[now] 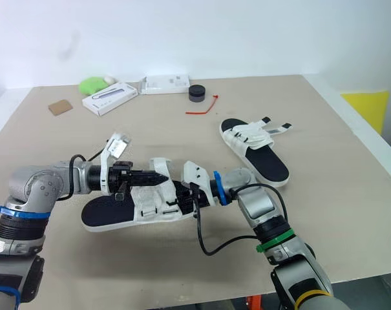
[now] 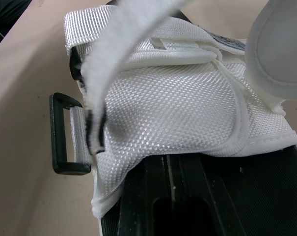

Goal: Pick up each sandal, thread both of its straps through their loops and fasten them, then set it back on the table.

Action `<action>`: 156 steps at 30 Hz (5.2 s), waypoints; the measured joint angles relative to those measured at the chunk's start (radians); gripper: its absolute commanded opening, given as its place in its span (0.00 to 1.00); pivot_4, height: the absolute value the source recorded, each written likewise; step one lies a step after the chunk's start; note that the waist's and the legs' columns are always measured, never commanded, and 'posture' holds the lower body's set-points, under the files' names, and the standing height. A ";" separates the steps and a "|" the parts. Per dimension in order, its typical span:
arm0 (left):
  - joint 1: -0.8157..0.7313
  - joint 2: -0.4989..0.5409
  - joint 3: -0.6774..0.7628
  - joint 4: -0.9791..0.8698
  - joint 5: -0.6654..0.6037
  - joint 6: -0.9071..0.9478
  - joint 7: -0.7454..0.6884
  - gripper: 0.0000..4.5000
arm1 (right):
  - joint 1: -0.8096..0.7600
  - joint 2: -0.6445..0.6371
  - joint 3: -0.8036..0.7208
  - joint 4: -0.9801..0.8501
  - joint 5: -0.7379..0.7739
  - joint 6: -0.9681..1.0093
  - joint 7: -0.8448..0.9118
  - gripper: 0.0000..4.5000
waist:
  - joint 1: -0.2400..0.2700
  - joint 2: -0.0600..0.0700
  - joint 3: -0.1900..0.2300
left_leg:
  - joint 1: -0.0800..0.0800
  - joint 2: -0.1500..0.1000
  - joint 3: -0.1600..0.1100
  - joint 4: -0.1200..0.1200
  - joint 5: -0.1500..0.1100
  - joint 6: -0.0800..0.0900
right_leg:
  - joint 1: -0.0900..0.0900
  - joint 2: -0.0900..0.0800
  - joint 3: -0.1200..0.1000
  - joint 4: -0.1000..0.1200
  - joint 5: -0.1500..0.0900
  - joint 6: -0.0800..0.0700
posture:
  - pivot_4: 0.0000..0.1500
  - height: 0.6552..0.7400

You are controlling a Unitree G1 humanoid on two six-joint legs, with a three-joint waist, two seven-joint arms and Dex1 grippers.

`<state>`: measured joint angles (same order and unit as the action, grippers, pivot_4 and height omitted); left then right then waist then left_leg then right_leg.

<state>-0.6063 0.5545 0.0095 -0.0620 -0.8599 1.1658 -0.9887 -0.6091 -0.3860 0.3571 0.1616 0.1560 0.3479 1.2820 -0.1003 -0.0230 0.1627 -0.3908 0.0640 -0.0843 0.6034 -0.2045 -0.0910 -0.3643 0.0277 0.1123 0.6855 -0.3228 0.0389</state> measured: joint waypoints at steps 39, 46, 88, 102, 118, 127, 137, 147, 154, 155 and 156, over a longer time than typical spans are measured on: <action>-0.066 -0.002 0.031 0.166 -0.017 0.191 0.073 0.72 | 0.009 0.000 0.000 -0.005 0.000 0.005 -0.009 0.00 | 0.001 0.000 0.000 | 0.000 0.000 0.000 -0.001 0.002 -0.003 | 0.000 0.000 0.000 0.000 0.001 0.001 | 1.00 1.00; -0.054 -0.032 0.056 0.089 -0.093 0.314 0.111 0.72 | 0.008 0.002 0.000 -0.004 0.000 0.005 -0.012 0.00 | 0.000 0.000 0.000 | 0.000 0.000 0.000 -0.001 0.002 -0.003 | 0.000 0.000 0.000 0.000 0.001 0.001 | 1.00 1.00; 0.015 -0.078 0.013 -0.023 -0.116 0.275 0.208 0.01 | 0.019 0.004 -0.002 -0.015 0.001 0.013 -0.027 0.00 | 0.000 0.000 0.000 | 0.001 0.000 0.000 -0.001 0.002 -0.004 | 0.000 0.000 0.000 0.000 0.001 0.002 | 1.00 1.00; -0.003 -0.077 0.009 -0.030 -0.141 0.357 0.214 0.01 | 0.025 0.003 -0.002 -0.023 0.001 0.014 -0.029 0.00 | 0.000 0.000 0.000 | 0.001 0.000 0.000 -0.002 0.002 -0.005 | 0.000 0.000 0.001 0.000 0.001 0.001 | 1.00 1.00; 0.086 0.072 -0.223 -0.172 0.093 -0.142 0.001 0.01 | 0.025 0.004 -0.002 -0.023 0.001 0.021 -0.038 0.00 | 0.001 0.000 -0.004 | 0.002 0.000 0.001 -0.002 0.002 -0.005 | 0.000 0.000 0.001 0.000 0.001 0.001 | 1.00 1.00; 0.103 0.086 -0.259 -0.155 0.179 -0.312 -0.067 0.01 | 0.022 0.007 -0.002 -0.021 0.001 0.021 -0.040 0.00 | 0.000 0.000 -0.004 | 0.002 0.000 0.001 -0.002 0.002 -0.004 | 0.000 0.000 0.001 0.000 0.001 0.001 | 1.00 1.00; 0.104 0.117 -0.291 -0.168 0.255 -0.432 -0.150 0.01 | 0.017 0.014 -0.002 -0.015 0.001 0.021 -0.035 0.00 | -0.003 0.000 -0.004 | 0.003 0.000 0.001 -0.003 0.002 -0.003 | 0.000 0.001 0.002 0.000 0.000 0.000 | 1.00 1.00; 0.158 0.125 -0.320 -0.160 0.421 -0.744 -0.173 0.01 | 0.016 0.017 -0.002 -0.011 0.001 0.021 -0.031 0.00 | -0.003 0.000 -0.005 | 0.004 0.001 0.002 -0.004 0.001 -0.002 | 0.000 0.001 0.003 0.000 -0.001 -0.001 | 1.00 1.00; 0.221 0.122 -0.307 -0.165 0.454 -0.825 -0.151 0.01 | 0.014 0.020 -0.001 -0.009 0.001 0.021 -0.029 0.00 | -0.004 0.000 -0.005 | 0.004 0.001 0.002 -0.004 0.000 0.000 | 0.000 0.002 0.003 0.000 -0.001 -0.001 | 1.00 1.00; 0.227 0.122 -0.305 -0.168 0.456 -0.833 -0.150 0.01 | 0.013 0.021 -0.001 -0.008 0.001 0.021 -0.027 0.00 | -0.004 0.000 -0.005 | 0.004 0.001 0.002 -0.004 0.000 0.000 | 0.000 0.002 0.003 0.000 -0.001 -0.002 | 1.00 1.00; 0.231 0.122 -0.304 -0.170 0.459 -0.839 -0.150 0.01 | 0.012 0.021 -0.001 -0.007 0.001 0.021 -0.025 0.00 | -0.004 0.000 -0.005 | 0.005 0.002 0.002 -0.004 -0.001 0.001 | 0.000 0.003 0.003 0.000 -0.002 -0.002 | 1.00 1.00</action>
<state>-0.3756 0.6764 -0.2948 -0.2317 -0.4014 0.3267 -1.1388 -0.5968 -0.3648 0.3566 0.1550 0.1570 0.3688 1.2571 -0.1047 -0.0226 0.1574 -0.3863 0.0656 -0.0822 0.5998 -0.2051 -0.0905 -0.3642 0.0304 0.1157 0.6851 -0.3244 0.0368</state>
